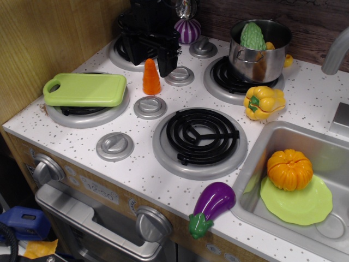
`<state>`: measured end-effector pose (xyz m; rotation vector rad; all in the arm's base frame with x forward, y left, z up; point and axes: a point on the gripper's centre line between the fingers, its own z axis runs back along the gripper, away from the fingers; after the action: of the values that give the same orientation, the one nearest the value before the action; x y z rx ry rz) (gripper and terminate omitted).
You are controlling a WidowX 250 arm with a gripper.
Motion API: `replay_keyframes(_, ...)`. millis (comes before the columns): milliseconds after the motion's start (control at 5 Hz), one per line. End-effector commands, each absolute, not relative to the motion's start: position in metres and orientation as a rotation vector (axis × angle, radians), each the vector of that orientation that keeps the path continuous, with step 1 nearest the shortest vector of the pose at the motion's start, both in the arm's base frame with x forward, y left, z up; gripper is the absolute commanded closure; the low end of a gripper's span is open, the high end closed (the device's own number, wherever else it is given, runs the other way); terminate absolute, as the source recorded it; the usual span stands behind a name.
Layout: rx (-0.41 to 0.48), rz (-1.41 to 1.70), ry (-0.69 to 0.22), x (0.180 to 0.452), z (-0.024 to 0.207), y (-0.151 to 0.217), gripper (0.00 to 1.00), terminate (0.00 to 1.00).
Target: Put carrot on cutting board
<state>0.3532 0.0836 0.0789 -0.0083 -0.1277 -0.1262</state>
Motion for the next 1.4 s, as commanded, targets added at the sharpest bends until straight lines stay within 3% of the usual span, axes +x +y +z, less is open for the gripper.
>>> replay_keyframes(0, -0.008, -0.126, -0.128, 0.353, 0.079, 0.084, 0.00, 0.00)
replay_keyframes(200, 0.060, -0.127, -0.101, 0.357, 0.087, 0.093, 0.00, 0.00)
replay_keyframes(600, 0.153, -0.153, -0.136, 0.373, 0.094, 0.118, 0.00, 0.00)
replay_keyframes(1200, 0.091, -0.179, -0.257, 0.391, 0.068, 0.123, 0.00, 0.00)
